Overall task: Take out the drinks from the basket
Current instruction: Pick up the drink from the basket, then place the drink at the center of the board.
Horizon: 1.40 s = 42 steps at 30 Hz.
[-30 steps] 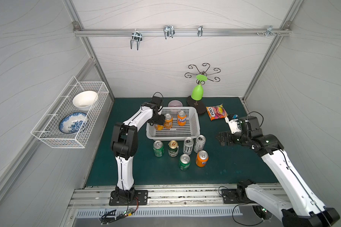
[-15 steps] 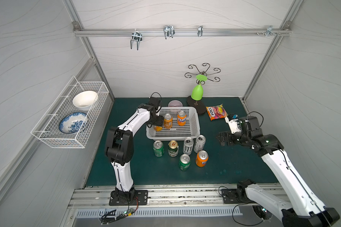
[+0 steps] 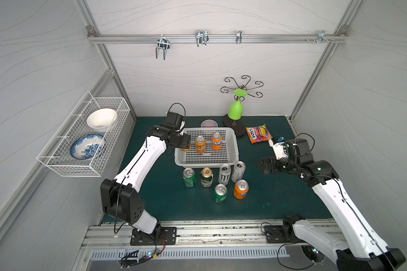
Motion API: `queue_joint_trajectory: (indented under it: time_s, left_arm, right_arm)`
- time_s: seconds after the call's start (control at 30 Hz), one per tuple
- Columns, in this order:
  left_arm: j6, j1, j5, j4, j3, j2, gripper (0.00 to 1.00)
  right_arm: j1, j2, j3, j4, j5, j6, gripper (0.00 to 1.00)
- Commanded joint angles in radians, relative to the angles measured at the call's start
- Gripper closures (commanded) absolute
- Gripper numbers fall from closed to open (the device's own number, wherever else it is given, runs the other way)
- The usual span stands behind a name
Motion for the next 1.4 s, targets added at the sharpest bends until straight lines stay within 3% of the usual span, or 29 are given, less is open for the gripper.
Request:
queue_joint_trajectory:
  time_s: [0.0,0.3,0.7,1.1,1.37]
  left_arm:
    - [-0.018,-0.042,-0.01,0.004,0.011,-0.094,0.46]
    - [-0.039,-0.145,-0.013,-0.081,-0.04,-0.274,0.46]
    - [-0.153,-0.306,0.004,-0.135,-0.253,-0.454,0.47]
    - [-0.252,-0.46,-0.003,-0.06,-0.386,-0.48,0.49]
    - [-0.314,-0.571,-0.104,-0.012,-0.44,-0.423,0.49]
  right_arm:
    - [-0.004,-0.022,0.007,0.005,0.0,-0.014,0.01]
    - [-0.004,-0.03,0.01,0.0,0.0,-0.015,0.01]
    - [-0.005,-0.027,0.014,-0.002,0.002,-0.013,0.01]
    - [-0.005,-0.01,0.017,-0.003,0.01,-0.014,0.01]
    - [-0.005,-0.002,0.02,-0.005,0.017,-0.014,0.01]
